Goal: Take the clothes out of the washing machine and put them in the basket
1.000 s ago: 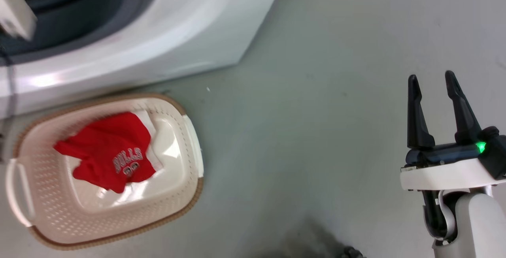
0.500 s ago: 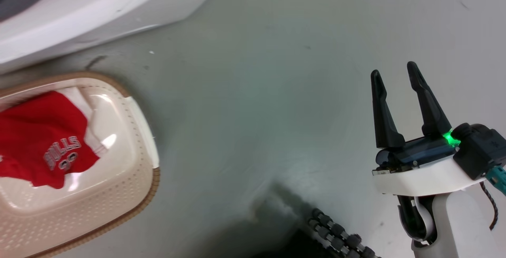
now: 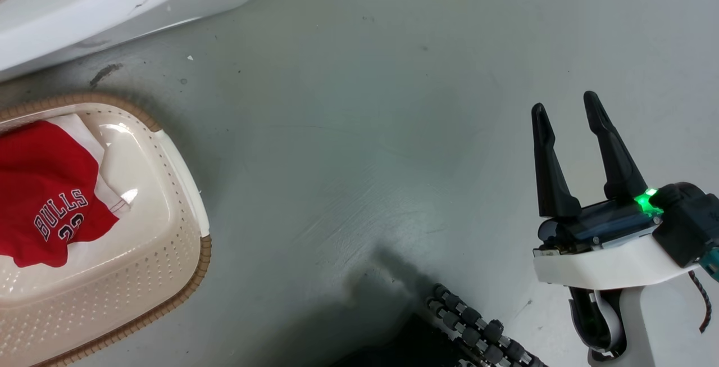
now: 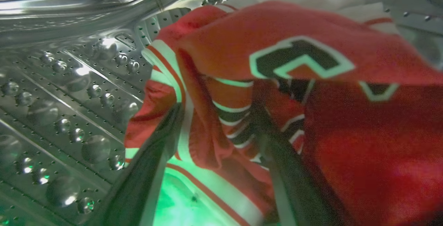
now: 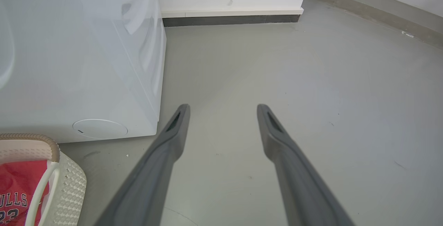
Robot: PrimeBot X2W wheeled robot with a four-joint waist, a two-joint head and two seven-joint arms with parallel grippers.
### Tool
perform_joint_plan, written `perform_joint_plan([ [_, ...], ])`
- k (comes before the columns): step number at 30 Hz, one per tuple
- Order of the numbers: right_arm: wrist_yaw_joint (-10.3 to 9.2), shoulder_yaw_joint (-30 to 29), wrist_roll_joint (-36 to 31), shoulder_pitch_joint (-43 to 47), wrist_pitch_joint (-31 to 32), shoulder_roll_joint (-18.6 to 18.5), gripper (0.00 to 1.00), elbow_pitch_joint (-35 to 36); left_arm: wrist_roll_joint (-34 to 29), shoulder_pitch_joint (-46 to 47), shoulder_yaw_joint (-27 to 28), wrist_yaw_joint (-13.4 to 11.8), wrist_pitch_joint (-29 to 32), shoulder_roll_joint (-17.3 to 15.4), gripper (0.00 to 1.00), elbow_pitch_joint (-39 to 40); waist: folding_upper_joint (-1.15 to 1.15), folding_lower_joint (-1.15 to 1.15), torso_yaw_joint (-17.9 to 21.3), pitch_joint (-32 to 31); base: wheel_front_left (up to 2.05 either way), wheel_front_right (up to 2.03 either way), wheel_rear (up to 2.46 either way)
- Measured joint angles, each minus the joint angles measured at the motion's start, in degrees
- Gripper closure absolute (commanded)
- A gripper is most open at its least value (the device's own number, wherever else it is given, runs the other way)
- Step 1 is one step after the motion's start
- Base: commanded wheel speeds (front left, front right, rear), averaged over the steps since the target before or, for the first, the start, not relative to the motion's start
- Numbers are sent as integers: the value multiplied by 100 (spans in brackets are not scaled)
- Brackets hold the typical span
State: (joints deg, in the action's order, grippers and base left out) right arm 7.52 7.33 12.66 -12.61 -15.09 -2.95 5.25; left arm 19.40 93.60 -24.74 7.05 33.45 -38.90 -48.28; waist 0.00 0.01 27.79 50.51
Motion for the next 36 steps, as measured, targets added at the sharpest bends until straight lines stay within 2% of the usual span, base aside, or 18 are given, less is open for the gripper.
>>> perform_joint_plan([
  [8, 1, -22, -11, 69, 0, 0, 0, 89, -9, 245, -189, 12, -154, 115, 0, -538, 0, 0, -44, 96, 0, 0, 0],
  [9, 0, -24, -11, 69, 0, 0, 0, 102, -7, 281, -226, 20, -154, 124, 15, -580, 0, 0, -49, 105, 0, 0, 0],
  [10, 1, -25, -11, 69, 0, 0, 0, 111, 10, 305, -246, 27, -154, 142, 100, -635, 0, 0, -52, 113, 0, 0, 0],
  [18, 1, -26, -47, 15, 0, 0, 0, 133, 222, 443, -517, 35, -388, 138, 100, -776, 0, -1, -75, 134, 0, 0, 0],
  [27, 0, -4, -118, -229, 0, 0, 0, 29, 450, 471, -775, 35, -1128, -82, 100, -798, 0, -1, -72, -30, 0, 0, 0],
  [36, 1, -250, -517, -331, 0, 3, 0, -171, 880, -193, -794, 36, -2052, 149, 100, -1135, 0, -1, -319, -529, 0, 0, 0],
])
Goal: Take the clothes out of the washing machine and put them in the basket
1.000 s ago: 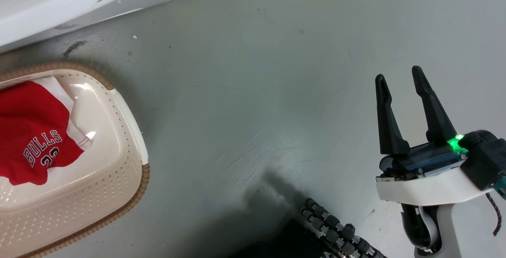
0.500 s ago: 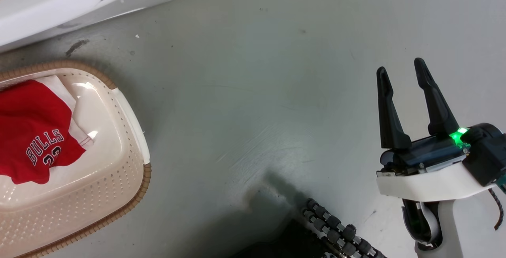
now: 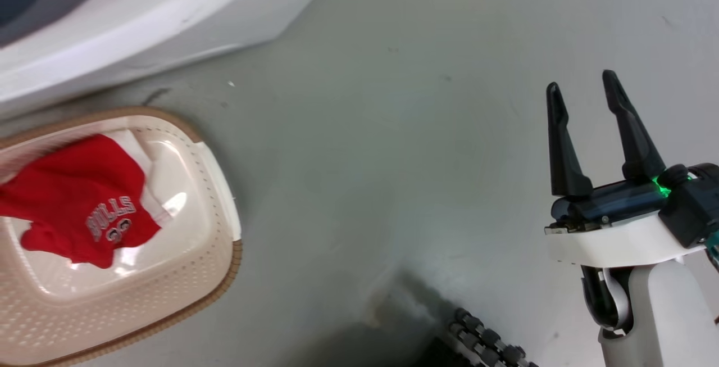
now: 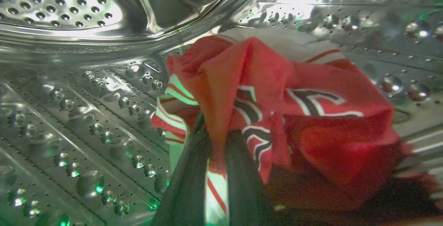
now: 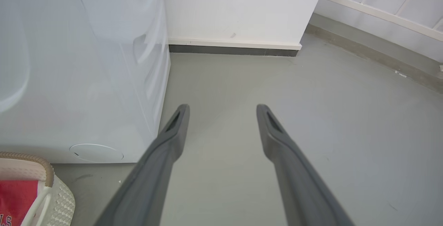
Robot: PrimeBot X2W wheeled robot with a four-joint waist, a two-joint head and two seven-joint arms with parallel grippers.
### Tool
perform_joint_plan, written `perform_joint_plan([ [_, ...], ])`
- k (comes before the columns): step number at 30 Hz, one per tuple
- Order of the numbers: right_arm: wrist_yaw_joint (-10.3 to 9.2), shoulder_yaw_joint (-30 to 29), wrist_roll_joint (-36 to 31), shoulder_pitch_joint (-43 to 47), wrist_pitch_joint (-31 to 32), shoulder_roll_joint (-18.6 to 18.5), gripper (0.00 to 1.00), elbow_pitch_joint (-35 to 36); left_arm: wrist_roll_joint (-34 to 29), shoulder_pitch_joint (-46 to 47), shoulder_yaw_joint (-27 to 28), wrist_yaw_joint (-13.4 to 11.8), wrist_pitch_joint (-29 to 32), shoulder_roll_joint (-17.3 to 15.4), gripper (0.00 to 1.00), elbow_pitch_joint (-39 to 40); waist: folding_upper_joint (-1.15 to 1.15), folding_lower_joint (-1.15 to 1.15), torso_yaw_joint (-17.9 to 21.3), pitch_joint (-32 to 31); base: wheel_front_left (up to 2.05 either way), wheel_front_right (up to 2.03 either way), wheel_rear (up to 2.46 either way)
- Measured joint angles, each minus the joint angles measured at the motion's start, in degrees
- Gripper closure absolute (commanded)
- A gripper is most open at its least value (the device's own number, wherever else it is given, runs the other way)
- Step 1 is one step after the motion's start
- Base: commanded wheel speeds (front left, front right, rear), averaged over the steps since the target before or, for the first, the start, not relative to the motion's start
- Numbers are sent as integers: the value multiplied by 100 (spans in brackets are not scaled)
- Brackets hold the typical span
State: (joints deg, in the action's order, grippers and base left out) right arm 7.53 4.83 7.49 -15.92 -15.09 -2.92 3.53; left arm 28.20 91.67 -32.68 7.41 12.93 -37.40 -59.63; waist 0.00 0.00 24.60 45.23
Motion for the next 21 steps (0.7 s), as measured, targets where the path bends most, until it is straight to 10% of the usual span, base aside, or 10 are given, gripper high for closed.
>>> perform_joint_plan([
  [21, -1, -382, -844, 419, -1, 1, 0, -466, 1397, -3183, -267, 0, -2382, 661, 100, 299, 0, -1, -979, -2034, 0, 0, 0],
])
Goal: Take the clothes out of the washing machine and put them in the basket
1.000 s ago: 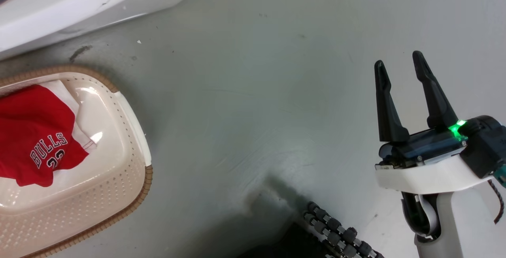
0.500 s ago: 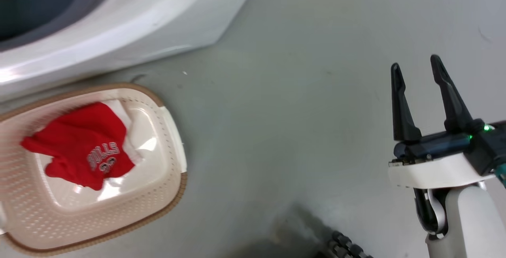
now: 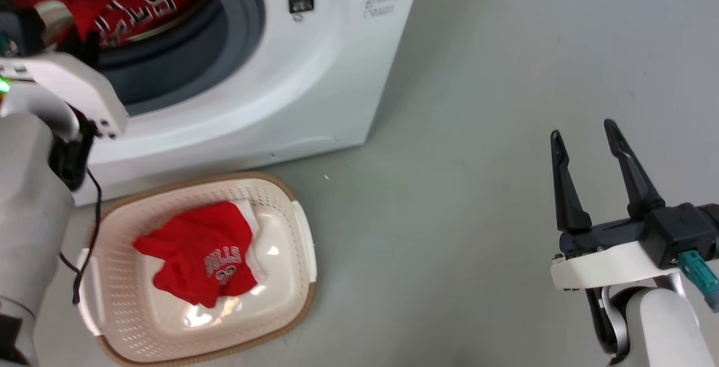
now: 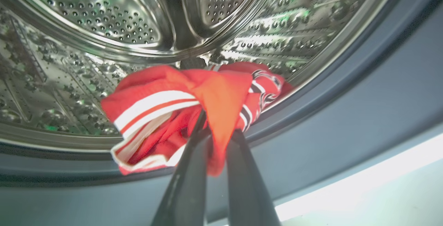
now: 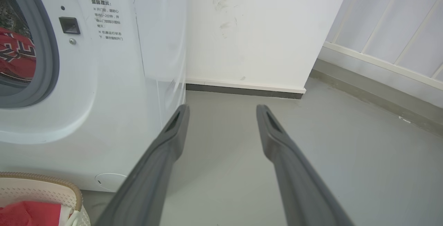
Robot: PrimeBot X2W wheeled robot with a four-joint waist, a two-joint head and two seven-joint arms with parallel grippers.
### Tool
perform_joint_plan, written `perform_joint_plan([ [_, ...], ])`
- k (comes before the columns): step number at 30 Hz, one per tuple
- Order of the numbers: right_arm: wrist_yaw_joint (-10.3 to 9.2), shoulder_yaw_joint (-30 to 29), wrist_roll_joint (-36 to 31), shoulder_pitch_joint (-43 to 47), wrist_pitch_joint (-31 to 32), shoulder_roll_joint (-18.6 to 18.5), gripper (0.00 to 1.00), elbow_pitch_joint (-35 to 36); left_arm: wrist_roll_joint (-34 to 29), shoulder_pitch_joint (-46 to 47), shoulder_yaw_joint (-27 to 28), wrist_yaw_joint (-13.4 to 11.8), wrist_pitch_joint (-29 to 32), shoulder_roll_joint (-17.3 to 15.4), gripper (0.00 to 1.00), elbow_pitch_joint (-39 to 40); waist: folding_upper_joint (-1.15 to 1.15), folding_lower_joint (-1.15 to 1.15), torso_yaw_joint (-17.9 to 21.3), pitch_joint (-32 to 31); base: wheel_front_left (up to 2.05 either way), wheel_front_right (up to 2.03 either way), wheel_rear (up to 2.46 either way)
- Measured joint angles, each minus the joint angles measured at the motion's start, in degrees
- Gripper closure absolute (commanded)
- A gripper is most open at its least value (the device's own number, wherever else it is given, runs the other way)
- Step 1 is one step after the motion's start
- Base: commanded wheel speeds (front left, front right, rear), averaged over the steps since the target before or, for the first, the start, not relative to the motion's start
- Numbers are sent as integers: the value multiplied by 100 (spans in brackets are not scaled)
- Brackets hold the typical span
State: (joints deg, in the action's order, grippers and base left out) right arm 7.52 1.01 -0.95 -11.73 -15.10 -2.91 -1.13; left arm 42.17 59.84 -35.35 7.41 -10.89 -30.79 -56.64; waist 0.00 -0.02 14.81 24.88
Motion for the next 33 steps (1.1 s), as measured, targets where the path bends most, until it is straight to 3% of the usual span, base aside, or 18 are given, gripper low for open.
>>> perform_joint_plan([
  [6, 1, -13, -105, 139, 1, 1, 0, -112, 55, -563, 46, -7, -316, -2, 100, 376, 0, 0, -247, -584, 0, 0, 0],
  [10, 1, -70, -101, 157, 1, -1, 0, -135, 32, -943, 186, -138, -394, -105, 100, 866, 0, 0, -376, -916, 0, 0, 0],
  [26, 1, -283, -165, 399, 1, -1, 0, -238, -442, -3314, 1440, -1346, -411, -178, 100, 4837, 0, 0, -817, -1626, 0, 0, 0],
  [33, 1, -291, -205, 400, 1, -1, 0, -211, -513, -4149, 1330, -1596, -265, -361, 100, 5677, 0, 0, -897, -1562, 0, 0, 0],
])
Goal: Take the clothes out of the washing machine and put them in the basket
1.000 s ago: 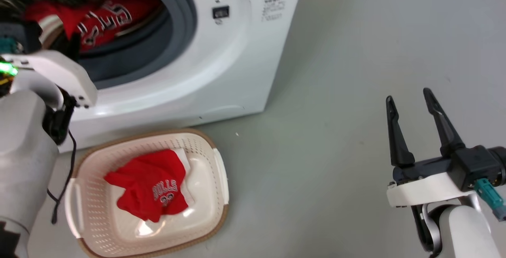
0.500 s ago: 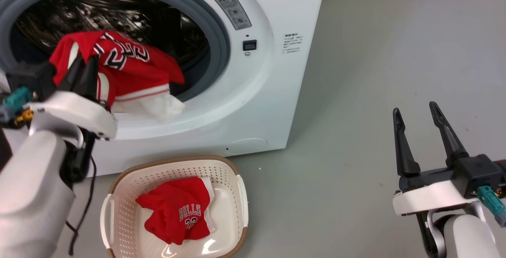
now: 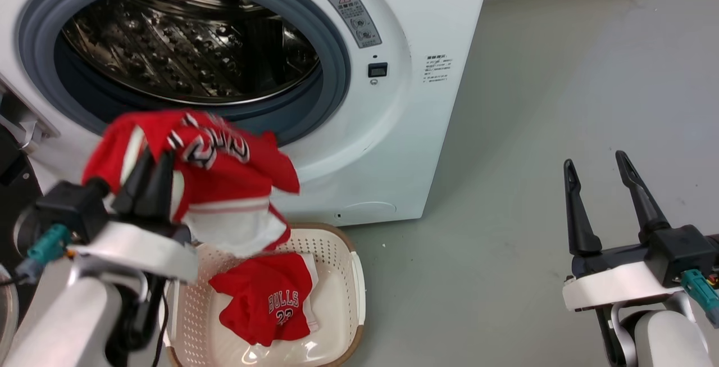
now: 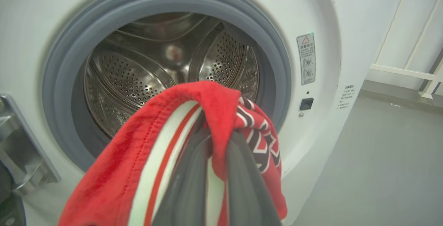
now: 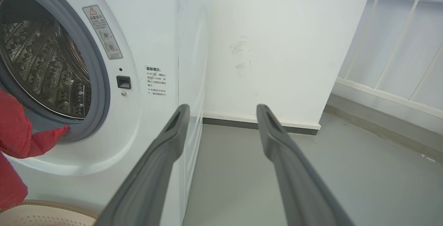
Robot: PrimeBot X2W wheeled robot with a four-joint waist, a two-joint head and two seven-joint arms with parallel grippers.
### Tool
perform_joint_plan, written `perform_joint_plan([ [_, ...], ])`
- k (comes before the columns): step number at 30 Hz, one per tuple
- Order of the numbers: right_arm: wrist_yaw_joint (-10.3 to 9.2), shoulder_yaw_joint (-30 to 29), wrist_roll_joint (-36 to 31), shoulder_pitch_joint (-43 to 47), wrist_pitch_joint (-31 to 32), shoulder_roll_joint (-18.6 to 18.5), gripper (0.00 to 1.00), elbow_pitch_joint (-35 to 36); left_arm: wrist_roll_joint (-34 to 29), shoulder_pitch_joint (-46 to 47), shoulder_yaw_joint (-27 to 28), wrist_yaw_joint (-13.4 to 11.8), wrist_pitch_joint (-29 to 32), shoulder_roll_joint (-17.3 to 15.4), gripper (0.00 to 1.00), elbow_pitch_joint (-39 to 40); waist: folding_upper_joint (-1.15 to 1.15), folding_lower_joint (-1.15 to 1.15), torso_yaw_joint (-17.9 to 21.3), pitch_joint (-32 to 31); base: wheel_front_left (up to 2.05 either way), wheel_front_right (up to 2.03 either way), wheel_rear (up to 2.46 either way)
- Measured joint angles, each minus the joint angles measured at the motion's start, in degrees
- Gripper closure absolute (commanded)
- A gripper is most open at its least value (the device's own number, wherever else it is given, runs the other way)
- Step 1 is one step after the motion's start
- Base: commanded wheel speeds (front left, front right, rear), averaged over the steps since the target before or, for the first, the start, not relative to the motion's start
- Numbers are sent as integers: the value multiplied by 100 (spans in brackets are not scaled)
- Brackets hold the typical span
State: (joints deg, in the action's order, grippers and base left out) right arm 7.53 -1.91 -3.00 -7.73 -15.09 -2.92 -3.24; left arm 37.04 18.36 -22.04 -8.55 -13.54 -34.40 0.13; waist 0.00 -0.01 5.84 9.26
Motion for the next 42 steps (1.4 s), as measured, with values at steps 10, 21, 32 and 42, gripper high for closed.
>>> perform_joint_plan([
  [10, -1, 81, 35, -125, 0, 1, 0, 118, 198, -428, -430, 254, 364, 68, 100, -989, 0, 1, 58, 492, 0, 0, 0],
  [21, -1, 201, 149, -602, 0, -1, 0, 337, -90, 714, -918, 973, 327, 478, 100, -3684, 0, 2, 362, 1563, 0, 0, 0],
  [32, 0, 130, 255, -834, 0, -3, 0, 566, -383, 1956, -1327, 1412, 386, 827, 100, -5367, 0, 2, 642, 2760, 0, 0, 0],
  [42, 0, 134, 307, -987, 0, -2, 0, 720, -428, 2718, -1458, 1486, 397, 1020, 100, -6566, 0, 2, 807, 3558, 0, 0, 0],
])
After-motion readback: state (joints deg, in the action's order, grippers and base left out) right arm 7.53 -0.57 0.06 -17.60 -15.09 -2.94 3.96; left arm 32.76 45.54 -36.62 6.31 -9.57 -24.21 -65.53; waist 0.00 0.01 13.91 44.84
